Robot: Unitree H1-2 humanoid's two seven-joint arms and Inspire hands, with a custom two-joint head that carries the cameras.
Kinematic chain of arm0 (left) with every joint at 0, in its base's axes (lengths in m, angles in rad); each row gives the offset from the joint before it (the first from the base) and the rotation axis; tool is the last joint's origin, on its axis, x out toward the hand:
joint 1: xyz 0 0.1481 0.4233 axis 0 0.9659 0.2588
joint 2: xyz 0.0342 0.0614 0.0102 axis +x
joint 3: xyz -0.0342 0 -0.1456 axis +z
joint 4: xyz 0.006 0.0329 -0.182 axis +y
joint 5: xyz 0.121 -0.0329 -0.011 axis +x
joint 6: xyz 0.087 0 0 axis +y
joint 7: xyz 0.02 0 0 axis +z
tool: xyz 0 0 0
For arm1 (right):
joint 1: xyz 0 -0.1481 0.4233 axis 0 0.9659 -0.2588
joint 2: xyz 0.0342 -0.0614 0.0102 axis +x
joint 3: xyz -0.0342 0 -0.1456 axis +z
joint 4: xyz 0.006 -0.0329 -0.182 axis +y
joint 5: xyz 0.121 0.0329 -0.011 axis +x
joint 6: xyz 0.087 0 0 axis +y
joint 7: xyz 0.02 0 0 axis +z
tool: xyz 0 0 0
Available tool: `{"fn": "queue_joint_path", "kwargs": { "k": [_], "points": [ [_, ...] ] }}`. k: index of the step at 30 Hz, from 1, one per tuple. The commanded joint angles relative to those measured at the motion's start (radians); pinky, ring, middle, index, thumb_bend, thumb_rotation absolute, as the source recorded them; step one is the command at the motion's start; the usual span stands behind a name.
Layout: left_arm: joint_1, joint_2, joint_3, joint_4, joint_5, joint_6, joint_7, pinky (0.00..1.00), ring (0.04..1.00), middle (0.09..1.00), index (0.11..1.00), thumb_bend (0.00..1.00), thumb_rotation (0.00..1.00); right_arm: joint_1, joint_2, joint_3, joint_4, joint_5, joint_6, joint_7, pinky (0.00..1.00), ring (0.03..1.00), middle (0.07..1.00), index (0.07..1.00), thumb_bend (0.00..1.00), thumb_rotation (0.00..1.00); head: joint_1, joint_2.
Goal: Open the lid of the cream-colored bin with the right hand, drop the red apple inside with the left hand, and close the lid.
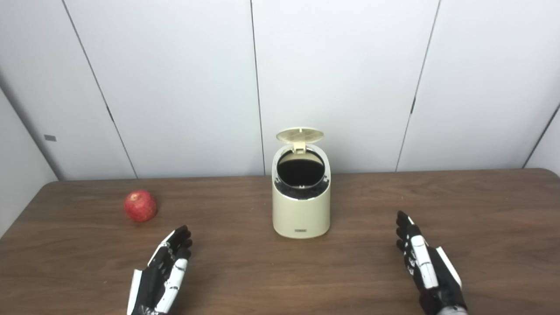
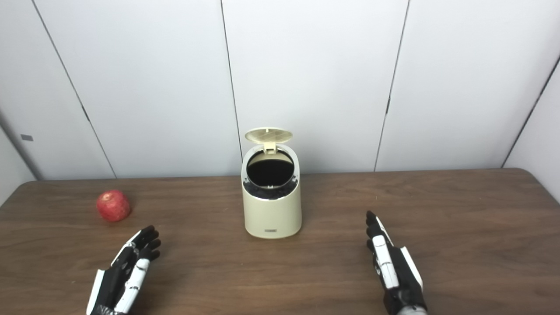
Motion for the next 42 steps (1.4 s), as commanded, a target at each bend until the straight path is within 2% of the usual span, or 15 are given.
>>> {"fn": "queue_joint_path", "kwargs": {
  "k": [1,4,6,11,17,19,21,23,26,28,30,31,35,38,42],
  "points": [
    [0.066,-0.008,-0.009,0.040,-0.001,0.005,-0.005,0.83,0.850,0.859,0.860,0.48,0.61,-0.007,-0.011,0.007,0.020,-0.030,-0.085,-0.021,1.00,1.000,1.000,0.980,0.53,1.00,0.021,0.000],
    [0.070,-0.016,-0.015,0.029,0.010,0.012,0.003,0.82,0.848,0.858,0.859,0.48,0.61,-0.002,-0.030,0.015,0.075,-0.064,-0.189,-0.029,1.00,1.000,1.000,0.988,0.52,1.00,0.061,-0.002],
    [0.072,-0.020,-0.019,0.026,0.020,0.013,0.008,0.82,0.850,0.861,0.862,0.45,0.61,0.000,-0.038,0.014,0.099,-0.065,-0.227,-0.026,1.00,1.000,1.000,0.991,0.52,1.00,0.084,-0.005],
    [0.072,-0.034,-0.034,0.029,0.058,0.006,0.020,0.81,0.848,0.862,0.868,0.44,0.62,0.000,-0.065,0.011,0.125,-0.065,-0.254,-0.017,1.00,1.000,1.000,0.993,0.51,1.00,0.193,-0.021],
    [0.077,-0.054,-0.050,0.021,0.105,0.017,0.040,0.81,0.849,0.859,0.873,0.46,0.65,0.002,-0.101,0.011,0.133,-0.010,-0.268,0.032,1.00,1.000,1.000,1.000,0.49,1.00,0.265,-0.035],
    [0.078,-0.067,-0.046,0.014,0.092,0.023,0.043,0.79,0.848,0.860,0.882,0.47,0.59,0.002,-0.109,0.010,0.134,-0.003,-0.276,0.035,1.00,1.000,1.000,1.000,0.49,1.00,0.282,-0.039],
    [0.077,-0.076,-0.043,-0.001,0.097,0.036,0.048,0.78,0.844,0.862,0.889,0.48,0.48,0.002,-0.112,0.008,0.127,-0.006,-0.269,0.028,1.00,1.000,1.000,1.000,0.51,1.00,0.298,-0.041],
    [0.078,-0.084,-0.040,-0.026,0.119,0.057,0.063,0.79,0.848,0.868,0.903,0.51,0.44,0.000,-0.112,0.004,0.121,-0.007,-0.264,0.020,1.00,1.000,1.000,1.000,0.52,1.00,0.333,-0.046],
    [0.075,-0.091,-0.029,-0.063,0.183,0.074,0.105,0.82,0.857,0.870,0.907,0.58,0.26,0.000,-0.110,-0.002,0.106,0.002,-0.247,0.018,1.00,1.000,1.000,1.000,0.50,1.00,0.356,-0.050],
    [0.068,-0.080,-0.021,-0.080,0.267,0.086,0.142,0.81,0.848,0.865,0.901,0.61,0.21,0.005,-0.108,-0.005,0.078,0.007,-0.217,0.019,1.00,1.000,1.000,1.000,0.48,1.00,0.372,-0.050],
    [0.055,-0.062,-0.005,-0.099,0.339,0.105,0.176,0.89,0.832,0.847,0.895,0.69,0.18,0.012,-0.108,-0.007,0.047,0.012,-0.185,0.021,1.00,1.000,1.000,1.000,0.49,1.00,0.380,-0.051],
    [0.049,-0.051,0.003,-0.111,0.369,0.123,0.186,0.87,0.827,0.845,0.896,0.71,0.17,0.014,-0.111,-0.007,0.033,0.012,-0.169,0.023,0.99,1.000,1.000,1.000,0.49,1.00,0.384,-0.052],
    [0.021,-0.007,0.046,-0.156,0.410,0.188,0.187,0.79,0.848,0.890,0.924,0.77,0.11,0.018,-0.121,-0.006,0.006,0.020,-0.140,0.031,0.95,0.999,1.000,1.000,0.50,1.00,0.395,-0.057],
    [-0.010,0.039,0.080,-0.179,0.428,0.234,0.186,0.81,0.845,0.883,0.925,0.83,0.13,0.016,-0.125,-0.006,-0.005,0.021,-0.123,0.033,0.94,0.998,1.000,1.000,0.50,1.00,0.397,-0.057],
    [-0.073,0.113,0.127,-0.175,0.441,0.298,0.181,0.73,0.762,0.845,0.903,0.90,0.12,0.015,-0.130,-0.005,-0.011,0.020,-0.118,0.036,0.89,0.988,0.999,1.000,0.51,1.00,0.398,-0.056]
  ]
}}
